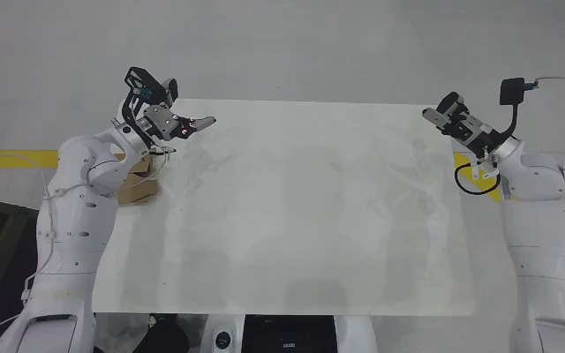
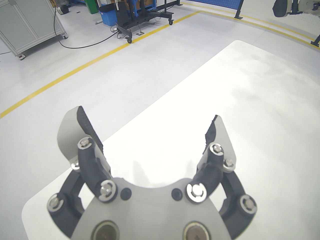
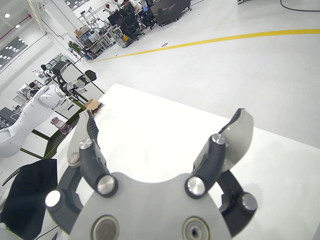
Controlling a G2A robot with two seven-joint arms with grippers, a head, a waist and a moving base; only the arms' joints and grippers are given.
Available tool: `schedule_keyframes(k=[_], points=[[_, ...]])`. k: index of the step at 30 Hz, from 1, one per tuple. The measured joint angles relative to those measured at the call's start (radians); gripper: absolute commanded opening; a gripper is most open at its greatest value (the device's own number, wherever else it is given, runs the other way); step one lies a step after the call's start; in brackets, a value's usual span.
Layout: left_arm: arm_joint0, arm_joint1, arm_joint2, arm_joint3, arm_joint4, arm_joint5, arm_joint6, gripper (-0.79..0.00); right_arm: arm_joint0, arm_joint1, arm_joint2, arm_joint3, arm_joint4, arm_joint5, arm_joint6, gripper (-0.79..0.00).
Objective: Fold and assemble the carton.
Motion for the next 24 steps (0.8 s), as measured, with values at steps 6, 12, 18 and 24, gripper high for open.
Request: schedule_keyframes(k=[6, 12, 18, 24], points=[[0.0, 0.0, 0.0, 0.0, 0.0, 0.0, 0.0, 0.0, 0.0, 0.0, 0.0, 0.0, 0.0, 0.0, 0.0, 0.0], [0.0, 0.0, 0.0, 0.0, 0.0, 0.0, 0.0, -0.001, 0.0, 0.0, 0.0, 0.0, 0.0, 0.0, 0.0, 0.0], [0.034, 0.002, -0.012, -0.009, -0.001, 0.032, 0.017, 0.0, 0.0, 0.0, 0.0, 0.0, 0.0, 0.0, 0.0, 0.0], [0.062, 0.008, -0.06, 0.0, -0.105, 0.063, -0.009, 0.0, 0.0, 0.0, 0.0, 0.0, 0.0, 0.0, 0.0, 0.0]])
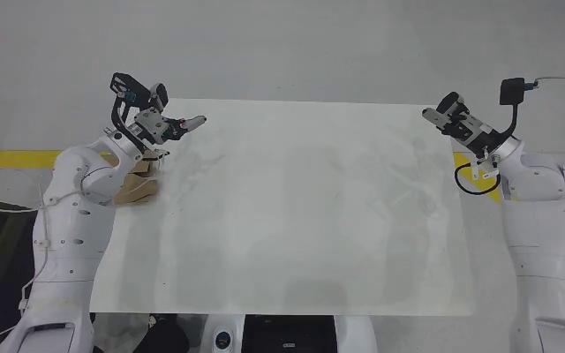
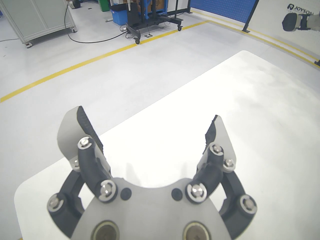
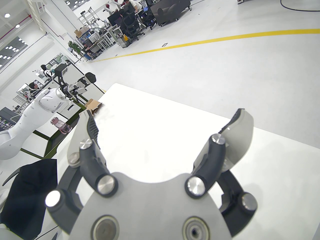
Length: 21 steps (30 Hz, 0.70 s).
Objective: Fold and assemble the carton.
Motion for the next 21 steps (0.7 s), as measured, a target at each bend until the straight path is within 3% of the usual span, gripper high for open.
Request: schedule_keyframes(k=[11, 21], points=[[0.03, 0.023, -0.11, 0.027, -0.135, -0.012, -0.082, 0.0, 0.0, 0.0, 0.0, 0.0, 0.0, 0.0, 0.0, 0.0], [0.012, 0.052, -0.227, 0.141, -0.215, 0.001, -0.15, 0.0, 0.0, 0.0, 0.0, 0.0, 0.0, 0.0, 0.0, 0.0]])
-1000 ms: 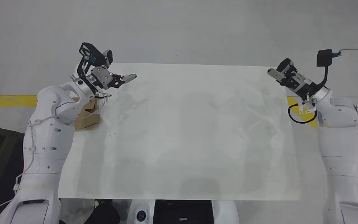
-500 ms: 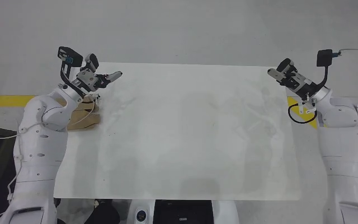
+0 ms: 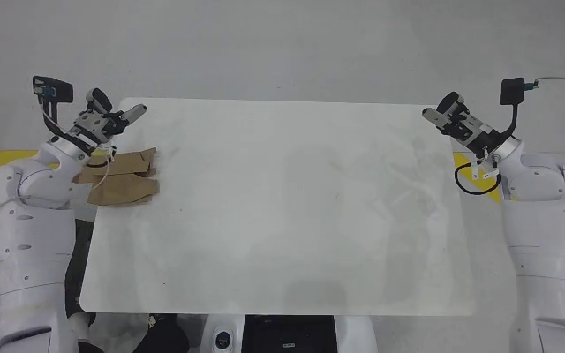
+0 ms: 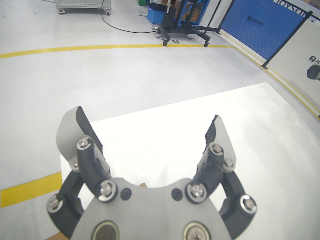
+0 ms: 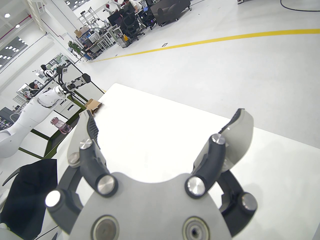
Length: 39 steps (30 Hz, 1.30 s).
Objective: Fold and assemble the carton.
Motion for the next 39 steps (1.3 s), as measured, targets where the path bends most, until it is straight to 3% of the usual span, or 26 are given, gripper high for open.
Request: schedule_keyframes(k=[15, 28, 39], points=[[-0.007, 0.047, -0.126, 0.168, 0.001, -0.029, -0.025, 0.0, 0.0, 0.0, 0.0, 0.0, 0.0, 0.0, 0.0, 0.0], [0.009, 0.074, -0.178, 0.275, 0.051, 0.048, 0.034, 0.0, 0.0, 0.0, 0.0, 0.0, 0.0, 0.0, 0.0, 0.0], [0.027, 0.106, -0.225, 0.367, 0.104, 0.042, 0.069, 0.0, 0.0, 0.0, 0.0, 0.0, 0.0, 0.0, 0.0, 0.0]])
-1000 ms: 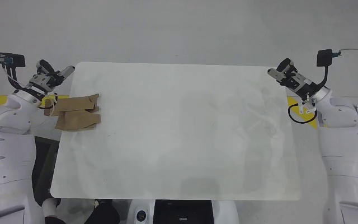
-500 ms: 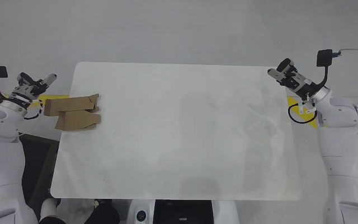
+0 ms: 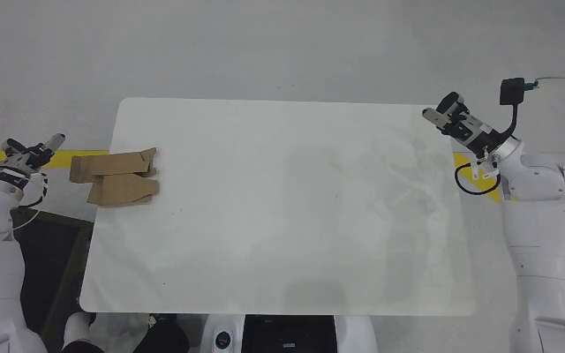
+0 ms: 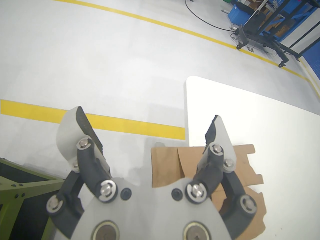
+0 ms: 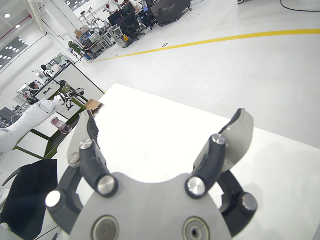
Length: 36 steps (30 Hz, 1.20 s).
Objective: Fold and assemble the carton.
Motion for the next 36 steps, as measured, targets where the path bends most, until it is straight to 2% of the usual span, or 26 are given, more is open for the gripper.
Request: schedule_keyframes(k=[5, 17, 20, 25, 30, 36], points=[[-0.004, 0.007, 0.002, 0.018, 0.014, -0.001, 0.007, 0.0, 0.0, 0.0, 0.0, 0.0, 0.0, 0.0, 0.0, 0.0], [0.007, 0.002, 0.01, 0.008, -0.014, 0.024, 0.005, 0.0, 0.0, 0.0, 0.0, 0.0, 0.0, 0.0, 0.0, 0.0], [0.009, -0.001, 0.008, 0.011, -0.083, 0.083, -0.058, 0.0, 0.0, 0.0, 0.0, 0.0, 0.0, 0.0, 0.0, 0.0], [-0.022, 0.012, -0.018, 0.053, -0.183, 0.212, -0.276, 0.0, 0.0, 0.0, 0.0, 0.0, 0.0, 0.0, 0.0, 0.0], [-0.053, 0.022, -0.003, 0.111, -0.21, 0.205, -0.416, 0.0, 0.0, 0.0, 0.0, 0.0, 0.0, 0.0, 0.0, 0.0], [-0.098, 0.028, 0.022, 0.201, -0.258, 0.158, -0.496, 0.0, 0.0, 0.0, 0.0, 0.0, 0.0, 0.0, 0.0, 0.0]])
